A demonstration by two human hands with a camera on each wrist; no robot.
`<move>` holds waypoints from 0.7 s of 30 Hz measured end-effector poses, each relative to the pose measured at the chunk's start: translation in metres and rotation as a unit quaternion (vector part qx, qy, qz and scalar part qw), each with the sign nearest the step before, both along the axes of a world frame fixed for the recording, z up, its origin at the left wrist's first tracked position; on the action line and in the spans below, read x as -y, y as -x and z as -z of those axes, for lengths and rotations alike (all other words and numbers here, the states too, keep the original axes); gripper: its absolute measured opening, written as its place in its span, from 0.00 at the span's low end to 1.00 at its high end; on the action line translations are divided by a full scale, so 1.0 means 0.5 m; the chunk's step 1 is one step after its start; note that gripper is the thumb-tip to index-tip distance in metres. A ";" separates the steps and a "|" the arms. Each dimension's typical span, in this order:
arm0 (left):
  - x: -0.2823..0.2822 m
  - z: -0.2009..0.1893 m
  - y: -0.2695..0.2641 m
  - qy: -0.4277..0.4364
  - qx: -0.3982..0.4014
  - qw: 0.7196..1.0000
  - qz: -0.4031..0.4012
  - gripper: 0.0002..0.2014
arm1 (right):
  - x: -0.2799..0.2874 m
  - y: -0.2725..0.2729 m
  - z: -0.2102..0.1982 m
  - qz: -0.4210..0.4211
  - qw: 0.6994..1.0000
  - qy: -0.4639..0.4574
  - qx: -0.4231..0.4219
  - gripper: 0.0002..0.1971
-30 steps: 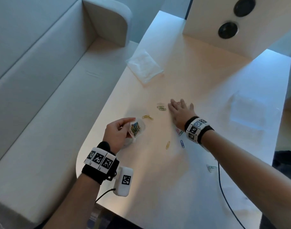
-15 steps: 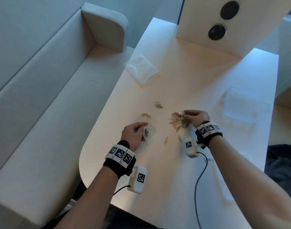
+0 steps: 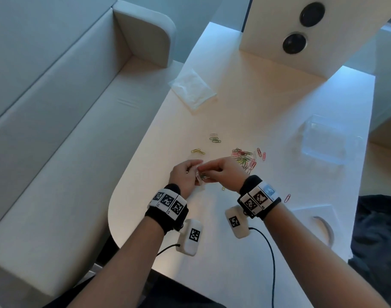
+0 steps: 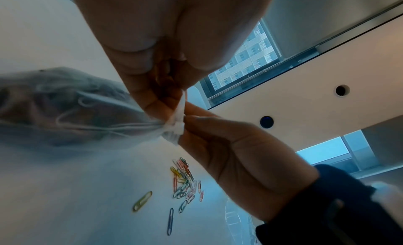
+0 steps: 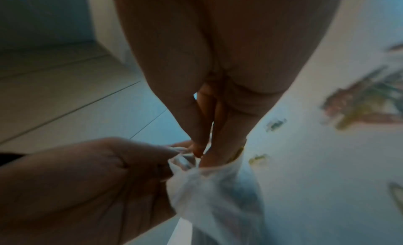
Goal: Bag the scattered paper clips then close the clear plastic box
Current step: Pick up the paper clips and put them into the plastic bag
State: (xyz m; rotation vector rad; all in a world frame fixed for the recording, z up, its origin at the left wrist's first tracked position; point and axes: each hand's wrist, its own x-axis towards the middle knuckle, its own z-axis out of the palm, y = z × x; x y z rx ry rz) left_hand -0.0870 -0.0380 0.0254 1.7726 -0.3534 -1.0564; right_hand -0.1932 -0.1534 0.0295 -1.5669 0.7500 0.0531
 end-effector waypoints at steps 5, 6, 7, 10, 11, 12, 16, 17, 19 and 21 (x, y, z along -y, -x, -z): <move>-0.017 -0.004 -0.021 0.029 -0.007 0.999 -0.034 0.13 | 0.022 -0.029 -0.040 0.016 0.999 -0.025 0.033 0.13; -0.019 -0.004 -0.027 0.033 -0.009 0.998 -0.049 0.14 | 0.030 -0.038 -0.041 0.056 0.996 -0.046 0.045 0.14; -0.022 -0.005 -0.033 0.035 -0.011 0.997 -0.061 0.15 | 0.038 -0.047 -0.038 0.095 0.992 -0.055 0.055 0.14; -0.035 -0.007 -0.051 0.038 -0.014 0.996 -0.077 0.16 | 0.059 -0.069 -0.006 0.145 0.988 -0.018 0.055 0.15; -0.039 -0.008 -0.057 0.041 -0.011 0.996 -0.077 0.16 | 0.064 -0.076 0.009 0.130 0.990 0.047 0.043 0.16; -0.043 -0.009 -0.061 0.043 -0.008 0.996 -0.077 0.16 | 0.070 -0.081 0.027 0.085 0.985 0.149 0.026 0.16; -0.048 -0.005 -0.074 0.051 -0.011 0.996 -0.076 0.14 | 0.070 -0.098 0.109 -0.285 0.830 0.473 -0.077 0.24; -0.049 -0.005 -0.076 0.053 -0.014 0.996 -0.075 0.14 | 0.069 -0.100 0.128 -0.339 0.788 0.502 -0.110 0.28; -0.053 -0.004 -0.081 0.052 -0.018 0.996 -0.072 0.14 | 0.083 -0.098 0.149 -0.370 0.742 0.533 -0.167 0.33; -0.056 -0.004 -0.086 0.052 -0.023 0.996 -0.064 0.15 | 0.118 -0.090 0.158 -0.346 0.733 0.547 -0.211 0.34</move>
